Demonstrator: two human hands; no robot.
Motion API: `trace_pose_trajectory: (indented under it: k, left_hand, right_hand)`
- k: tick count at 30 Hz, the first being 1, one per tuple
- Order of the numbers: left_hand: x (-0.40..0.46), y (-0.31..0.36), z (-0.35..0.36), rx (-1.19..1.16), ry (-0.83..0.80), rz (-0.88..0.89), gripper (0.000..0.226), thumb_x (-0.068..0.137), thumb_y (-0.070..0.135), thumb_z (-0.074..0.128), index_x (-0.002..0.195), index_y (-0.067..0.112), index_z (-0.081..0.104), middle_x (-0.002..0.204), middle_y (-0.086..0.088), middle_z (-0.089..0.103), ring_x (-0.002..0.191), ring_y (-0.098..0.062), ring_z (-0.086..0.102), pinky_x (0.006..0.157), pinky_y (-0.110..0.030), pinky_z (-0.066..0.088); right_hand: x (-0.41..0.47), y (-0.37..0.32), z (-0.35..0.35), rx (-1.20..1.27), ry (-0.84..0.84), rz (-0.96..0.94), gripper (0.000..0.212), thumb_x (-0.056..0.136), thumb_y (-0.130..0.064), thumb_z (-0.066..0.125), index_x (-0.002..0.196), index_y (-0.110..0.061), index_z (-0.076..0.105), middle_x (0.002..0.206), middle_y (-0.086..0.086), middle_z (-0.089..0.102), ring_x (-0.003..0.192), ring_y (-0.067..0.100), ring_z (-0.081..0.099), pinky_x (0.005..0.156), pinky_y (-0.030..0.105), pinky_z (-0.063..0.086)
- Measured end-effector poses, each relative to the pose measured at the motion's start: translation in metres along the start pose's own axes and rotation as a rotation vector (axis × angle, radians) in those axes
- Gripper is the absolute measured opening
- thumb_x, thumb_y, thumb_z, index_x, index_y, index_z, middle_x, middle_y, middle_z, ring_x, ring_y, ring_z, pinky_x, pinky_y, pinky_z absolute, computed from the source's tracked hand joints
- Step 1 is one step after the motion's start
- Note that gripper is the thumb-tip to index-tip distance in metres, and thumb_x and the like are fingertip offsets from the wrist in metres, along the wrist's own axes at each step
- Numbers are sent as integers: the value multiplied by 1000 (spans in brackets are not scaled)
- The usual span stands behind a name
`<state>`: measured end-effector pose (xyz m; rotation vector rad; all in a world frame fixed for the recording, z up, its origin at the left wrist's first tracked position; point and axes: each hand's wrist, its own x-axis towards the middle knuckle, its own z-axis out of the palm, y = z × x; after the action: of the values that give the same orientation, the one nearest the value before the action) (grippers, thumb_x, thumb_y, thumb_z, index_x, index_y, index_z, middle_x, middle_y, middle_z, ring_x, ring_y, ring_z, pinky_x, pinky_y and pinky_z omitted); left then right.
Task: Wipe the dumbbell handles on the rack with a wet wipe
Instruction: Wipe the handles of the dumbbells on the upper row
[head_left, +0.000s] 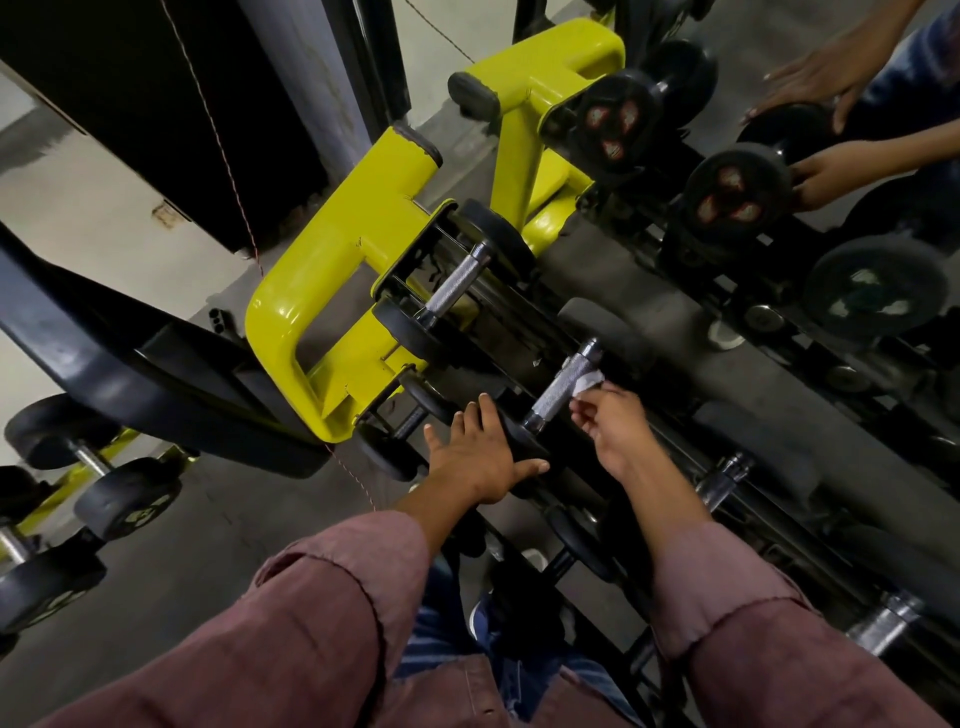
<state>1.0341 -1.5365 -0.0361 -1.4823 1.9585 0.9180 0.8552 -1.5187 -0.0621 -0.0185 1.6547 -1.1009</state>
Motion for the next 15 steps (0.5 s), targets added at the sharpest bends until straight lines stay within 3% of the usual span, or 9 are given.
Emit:
trace_pose_trajectory:
  k: [6, 9, 15]
  left_hand:
    - [-1, 0, 0, -12, 15, 8, 125, 83, 84, 49, 159, 11, -18, 171, -11, -6, 157, -30, 0, 120, -67, -1]
    - [-1, 1, -1, -10, 23, 6, 125, 83, 83, 49, 159, 11, -17, 171, -11, -5, 157, -29, 1, 120, -67, 0]
    - [-1, 1, 0, 3, 21, 4, 126, 82, 85, 48, 160, 11, -17, 171, -11, -4, 157, -28, 1, 120, -67, 0]
  right_hand:
    - [-11, 23, 1, -432, -232, 71, 22, 91, 0, 53, 84, -15, 69, 64, -5, 65, 54, 5, 55, 50, 18, 39]
    - [-13, 20, 6, -472, -239, 61, 28, 93, 2, 51, 74, -14, 65, 59, -4, 65, 48, 4, 58, 43, 15, 41]
    - [-14, 19, 2, -535, -272, 53, 29, 91, 4, 48, 78, -14, 66, 65, 0, 64, 59, 11, 53, 50, 19, 40]
